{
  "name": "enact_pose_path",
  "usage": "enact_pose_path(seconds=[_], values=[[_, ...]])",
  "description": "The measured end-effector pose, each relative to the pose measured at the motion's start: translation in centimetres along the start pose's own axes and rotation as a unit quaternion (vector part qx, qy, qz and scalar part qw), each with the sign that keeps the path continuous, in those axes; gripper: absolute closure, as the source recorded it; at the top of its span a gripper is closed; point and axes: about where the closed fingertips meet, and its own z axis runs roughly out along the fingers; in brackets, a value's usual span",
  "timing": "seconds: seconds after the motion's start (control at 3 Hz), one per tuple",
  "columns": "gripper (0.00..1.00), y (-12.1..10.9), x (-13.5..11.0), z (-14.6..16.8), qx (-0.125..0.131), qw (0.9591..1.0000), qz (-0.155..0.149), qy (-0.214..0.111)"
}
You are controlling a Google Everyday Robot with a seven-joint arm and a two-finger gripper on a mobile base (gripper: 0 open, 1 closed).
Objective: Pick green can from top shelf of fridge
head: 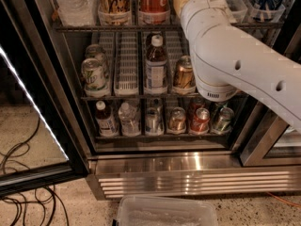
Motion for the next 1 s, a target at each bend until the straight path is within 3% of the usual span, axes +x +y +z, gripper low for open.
enact_pose_path(seconds=[0.33,0.67,1.0], values=[[1.0,-0.3,-2.3,-0.9,-0.002,0.9995,0.001,-0.031],[1.0,-0.2,-3.4,-2.6,-0.024,0.9984,0.013,-0.05],[1.0,-0.2,-3.4,-2.5,-0.024,0.9984,0.013,-0.05]])
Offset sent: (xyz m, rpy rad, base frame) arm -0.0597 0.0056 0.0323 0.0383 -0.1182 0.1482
